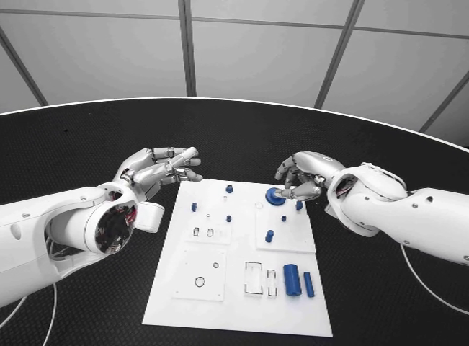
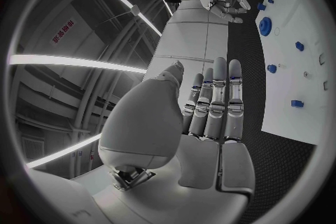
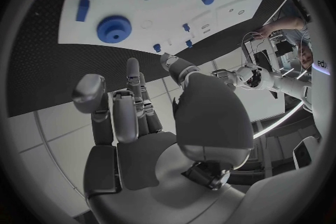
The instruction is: Assemble the parts on the task board
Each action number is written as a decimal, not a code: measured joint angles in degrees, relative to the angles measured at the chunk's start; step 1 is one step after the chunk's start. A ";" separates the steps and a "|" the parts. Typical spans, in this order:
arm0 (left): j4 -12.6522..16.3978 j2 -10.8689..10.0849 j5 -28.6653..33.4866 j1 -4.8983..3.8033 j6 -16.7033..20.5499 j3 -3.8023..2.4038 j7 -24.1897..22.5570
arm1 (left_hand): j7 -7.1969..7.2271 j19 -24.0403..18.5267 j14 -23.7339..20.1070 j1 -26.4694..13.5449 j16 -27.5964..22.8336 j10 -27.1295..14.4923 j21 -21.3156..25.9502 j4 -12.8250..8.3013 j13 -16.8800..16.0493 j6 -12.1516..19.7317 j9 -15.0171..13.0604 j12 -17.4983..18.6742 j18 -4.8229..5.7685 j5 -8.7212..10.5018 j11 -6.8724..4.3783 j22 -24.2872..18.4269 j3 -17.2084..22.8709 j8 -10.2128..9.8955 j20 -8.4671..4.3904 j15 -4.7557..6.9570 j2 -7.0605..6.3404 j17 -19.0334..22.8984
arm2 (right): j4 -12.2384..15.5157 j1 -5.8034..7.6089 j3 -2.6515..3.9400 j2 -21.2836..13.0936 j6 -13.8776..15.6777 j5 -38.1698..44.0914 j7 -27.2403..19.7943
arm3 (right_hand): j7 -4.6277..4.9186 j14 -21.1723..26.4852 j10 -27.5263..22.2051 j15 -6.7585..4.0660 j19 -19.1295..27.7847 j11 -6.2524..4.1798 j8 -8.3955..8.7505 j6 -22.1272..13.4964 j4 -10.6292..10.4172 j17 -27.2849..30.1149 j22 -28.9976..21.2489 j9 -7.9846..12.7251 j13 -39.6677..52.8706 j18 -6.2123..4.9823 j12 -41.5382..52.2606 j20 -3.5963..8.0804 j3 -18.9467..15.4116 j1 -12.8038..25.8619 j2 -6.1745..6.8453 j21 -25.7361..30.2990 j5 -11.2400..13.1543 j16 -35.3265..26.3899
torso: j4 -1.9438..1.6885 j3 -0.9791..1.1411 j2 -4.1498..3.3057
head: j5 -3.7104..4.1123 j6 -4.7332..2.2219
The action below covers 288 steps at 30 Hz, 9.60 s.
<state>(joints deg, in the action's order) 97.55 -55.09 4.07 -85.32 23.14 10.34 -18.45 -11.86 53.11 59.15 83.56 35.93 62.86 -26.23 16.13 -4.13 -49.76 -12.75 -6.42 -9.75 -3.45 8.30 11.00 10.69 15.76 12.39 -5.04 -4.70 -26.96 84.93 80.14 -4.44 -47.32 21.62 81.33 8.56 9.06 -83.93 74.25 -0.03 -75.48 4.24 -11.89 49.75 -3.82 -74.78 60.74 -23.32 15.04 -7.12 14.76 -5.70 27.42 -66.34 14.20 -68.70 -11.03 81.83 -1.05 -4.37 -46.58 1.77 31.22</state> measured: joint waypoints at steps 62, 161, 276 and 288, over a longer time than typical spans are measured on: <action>0.91 -0.48 -0.01 0.02 -0.38 0.00 0.15 | 0.00 0.00 0.01 0.00 -0.03 0.00 0.00 0.07 -0.03 0.00 -0.01 0.00 0.00 0.00 0.00 0.00 0.40 0.01 0.00 0.00 0.00 -0.09 | -15.55 -1.55 -1.02 9.43 -7.32 -5.61 0.87 | 1.26 -0.13 0.38 0.51 -4.48 0.98 -2.97 -7.49 -7.25 -0.14 9.58 -2.90 55.97 1.79 56.74 -0.84 -9.44 -9.98 -3.61 -5.41 -0.89 6.84 | 0.07 0.26 -0.31 | 0.80 1.46; 0.32 0.49 0.02 0.01 -0.51 -0.01 0.20 | 0.00 -0.20 -0.40 0.00 0.35 0.00 -0.20 0.15 -0.04 0.00 -0.06 0.33 0.00 0.00 0.00 0.00 0.80 -0.21 0.20 0.00 0.00 -0.29 | -12.06 -2.48 -1.08 20.33 1.69 10.03 3.60 | -0.26 -0.12 4.75 0.12 -5.71 -0.51 -5.14 -0.23 -3.94 -0.14 13.49 -2.89 59.87 2.41 62.73 -0.02 1.46 -8.66 -3.98 -8.07 -4.22 7.68 | -0.43 -0.22 -0.79 | -0.60 2.11; -1.85 1.41 0.03 0.17 -1.96 0.02 0.48 | 0.00 -0.41 -0.60 0.00 0.64 0.00 -0.19 0.07 -0.04 0.00 -0.14 0.65 0.00 0.00 0.00 0.02 1.51 -0.44 0.00 -0.21 0.00 -0.53 | -11.99 -6.87 -2.11 -3.23 4.79 -17.71 -17.99 | 0.65 -0.10 2.37 -0.27 -3.46 0.21 2.90 -4.62 -2.66 -0.13 9.95 -1.57 58.46 2.25 60.06 0.15 0.50 -6.06 -1.96 -3.44 -1.16 6.35 | 1.18 0.98 0.87 | 3.15 3.15; -1.68 1.28 0.03 0.17 -1.90 0.02 0.48 | 0.00 -0.41 -0.60 0.00 0.63 0.00 -0.19 0.07 -0.04 0.00 -0.16 0.65 0.00 0.00 0.00 0.02 1.51 -0.44 0.00 -0.21 0.00 -0.52 | -13.34 -7.78 -2.10 -0.20 3.22 -17.72 -17.51 | 0.65 0.02 2.37 -0.15 -3.75 0.21 2.90 -4.62 -2.50 -0.13 10.48 -1.59 59.09 2.24 60.25 -0.14 0.67 -6.35 -2.26 -3.44 -1.37 6.34 | 1.03 1.09 0.70 | 3.09 3.33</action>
<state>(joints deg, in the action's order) 95.87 -53.81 4.10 -85.15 21.24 10.36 -17.97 -11.86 52.70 58.55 83.56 36.57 62.87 -26.42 16.20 -4.17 -49.76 -12.91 -5.77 -9.75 -3.45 8.30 11.01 12.20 15.32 12.39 -5.25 -4.70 -27.48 71.59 72.37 -6.55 -47.52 24.85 63.61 -8.95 9.71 -83.91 76.62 -0.18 -79.23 4.45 -8.99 45.12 -6.32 -74.91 71.22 -24.91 74.14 -4.88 75.02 -5.85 28.08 -72.69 11.94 -72.14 -12.40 88.18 -0.02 -3.28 -45.88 4.86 34.55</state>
